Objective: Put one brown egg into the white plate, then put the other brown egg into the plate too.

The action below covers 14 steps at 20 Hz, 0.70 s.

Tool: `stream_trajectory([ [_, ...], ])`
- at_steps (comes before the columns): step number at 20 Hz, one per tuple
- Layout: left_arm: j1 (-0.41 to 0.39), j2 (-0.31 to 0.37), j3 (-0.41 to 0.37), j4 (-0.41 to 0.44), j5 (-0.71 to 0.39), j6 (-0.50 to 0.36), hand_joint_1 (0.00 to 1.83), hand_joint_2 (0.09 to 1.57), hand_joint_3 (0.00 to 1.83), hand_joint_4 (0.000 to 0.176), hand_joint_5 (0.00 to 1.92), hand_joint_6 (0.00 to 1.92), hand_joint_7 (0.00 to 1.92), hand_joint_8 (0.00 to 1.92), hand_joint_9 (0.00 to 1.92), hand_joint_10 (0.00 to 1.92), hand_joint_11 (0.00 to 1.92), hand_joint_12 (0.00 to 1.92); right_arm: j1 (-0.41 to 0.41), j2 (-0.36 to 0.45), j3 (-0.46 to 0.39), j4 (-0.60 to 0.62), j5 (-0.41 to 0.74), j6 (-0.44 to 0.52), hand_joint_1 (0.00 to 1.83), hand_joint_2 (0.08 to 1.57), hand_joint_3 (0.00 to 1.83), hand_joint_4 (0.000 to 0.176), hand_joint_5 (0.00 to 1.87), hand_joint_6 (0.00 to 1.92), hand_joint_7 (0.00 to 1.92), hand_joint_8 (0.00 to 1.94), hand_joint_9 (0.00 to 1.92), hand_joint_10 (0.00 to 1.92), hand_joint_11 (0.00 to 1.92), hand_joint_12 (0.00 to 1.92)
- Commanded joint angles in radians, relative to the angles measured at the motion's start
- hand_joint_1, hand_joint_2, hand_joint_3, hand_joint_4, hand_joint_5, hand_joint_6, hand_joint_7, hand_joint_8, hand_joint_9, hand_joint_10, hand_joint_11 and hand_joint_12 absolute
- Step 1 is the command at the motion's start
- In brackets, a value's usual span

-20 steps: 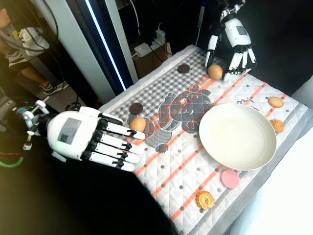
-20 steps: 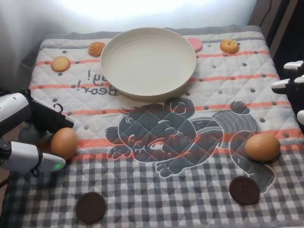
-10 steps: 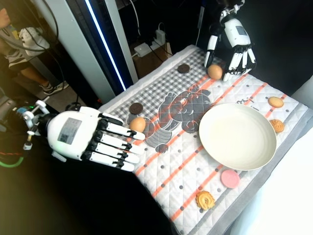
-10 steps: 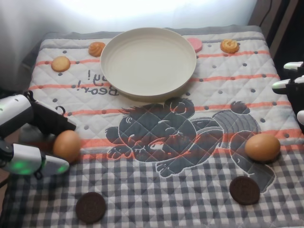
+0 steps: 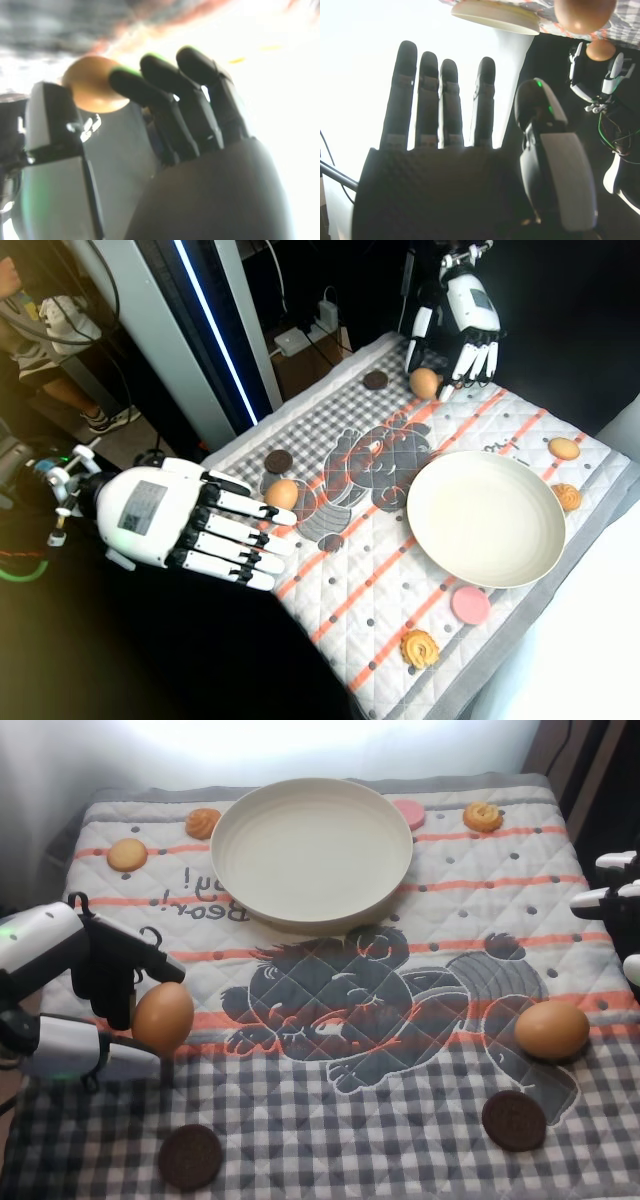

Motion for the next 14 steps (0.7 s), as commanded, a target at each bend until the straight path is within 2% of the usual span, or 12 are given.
stream_trajectory([
  [1, -0.013, 0.007, 0.006, 0.006, -0.112, -0.006, 1.26, 1.05, 0.0, 0.0, 1.16, 0.57, 1.1, 0.99, 0.83, 1.34, 0.51, 1.74, 0.004, 0.001, 0.005, 0.02, 0.118, 0.006, 0.35, 1.38, 0.0, 0.14, 0.54, 0.0, 0.34, 0.0, 0.38, 0.0, 0.35, 0.23],
  [3, -0.02, -0.001, 0.013, 0.004, -0.112, -0.006, 1.26, 1.05, 0.0, 0.0, 1.14, 0.62, 1.12, 0.92, 0.85, 1.28, 0.52, 1.7, 0.004, 0.0, 0.005, 0.02, 0.117, 0.006, 0.34, 1.38, 0.0, 0.142, 0.54, 0.0, 0.34, 0.0, 0.39, 0.0, 0.35, 0.23],
  [5, -0.029, -0.01, 0.022, 0.002, -0.112, -0.006, 1.25, 1.05, 0.0, 0.0, 1.11, 0.69, 1.13, 0.9, 0.86, 1.25, 0.52, 1.66, 0.004, 0.0, 0.006, 0.02, 0.117, 0.006, 0.35, 1.39, 0.0, 0.135, 0.54, 0.0, 0.34, 0.0, 0.39, 0.0, 0.36, 0.23],
  [8, -0.04, -0.02, 0.033, -0.003, -0.112, -0.006, 1.26, 1.05, 0.0, 0.0, 1.1, 0.67, 1.14, 0.91, 0.86, 1.27, 0.52, 1.67, 0.004, -0.002, 0.006, 0.02, 0.117, 0.006, 0.36, 1.38, 0.0, 0.141, 0.54, 0.0, 0.34, 0.0, 0.4, 0.01, 0.37, 0.23],
  [9, -0.051, -0.03, 0.041, -0.005, -0.111, -0.006, 1.26, 1.05, 0.0, 0.0, 1.12, 0.63, 1.14, 0.92, 0.87, 1.29, 0.52, 1.69, 0.004, -0.003, 0.007, 0.02, 0.117, 0.006, 0.36, 1.38, 0.0, 0.138, 0.54, 0.0, 0.34, 0.0, 0.4, 0.0, 0.37, 0.23],
  [10, -0.064, -0.039, 0.05, -0.005, -0.109, -0.006, 1.27, 1.05, 0.0, 0.0, 1.13, 0.59, 1.12, 0.97, 0.86, 1.32, 0.51, 1.72, 0.004, -0.003, 0.007, 0.02, 0.117, 0.006, 0.35, 1.38, 0.0, 0.143, 0.54, 0.0, 0.34, 0.0, 0.39, 0.0, 0.36, 0.22],
  [11, -0.087, -0.057, 0.068, -0.004, -0.101, -0.006, 1.27, 1.06, 0.0, 0.0, 1.15, 0.55, 1.09, 1.03, 0.84, 1.38, 0.51, 1.75, 0.004, -0.004, 0.008, 0.02, 0.117, 0.006, 0.34, 1.38, 0.0, 0.136, 0.54, 0.0, 0.34, 0.0, 0.39, 0.0, 0.36, 0.22],
  [12, -0.108, -0.072, 0.082, -0.004, -0.093, -0.006, 1.19, 1.05, 0.0, 0.0, 1.13, 0.71, 1.05, 1.04, 0.83, 1.42, 0.51, 1.77, 0.004, -0.004, 0.009, 0.02, 0.117, 0.006, 0.34, 1.38, 0.0, 0.134, 0.54, 0.0, 0.34, 0.0, 0.39, 0.0, 0.36, 0.22],
  [13, -0.128, -0.089, 0.099, -0.004, -0.082, -0.006, 1.17, 1.05, 0.0, 0.0, 1.13, 0.76, 1.05, 1.04, 0.84, 1.43, 0.51, 1.79, 0.004, -0.004, 0.009, 0.02, 0.117, 0.006, 0.32, 1.38, 0.0, 0.137, 0.54, 0.0, 0.34, 0.0, 0.39, 0.0, 0.36, 0.22],
  [14, -0.151, -0.108, 0.12, -0.004, -0.066, -0.006, 1.24, 1.06, 0.0, 0.0, 1.13, 0.65, 1.07, 1.04, 0.84, 1.41, 0.5, 1.8, 0.004, -0.004, 0.009, 0.02, 0.117, 0.006, 0.32, 1.38, 0.0, 0.137, 0.54, 0.0, 0.34, 0.0, 0.39, 0.0, 0.36, 0.22],
])
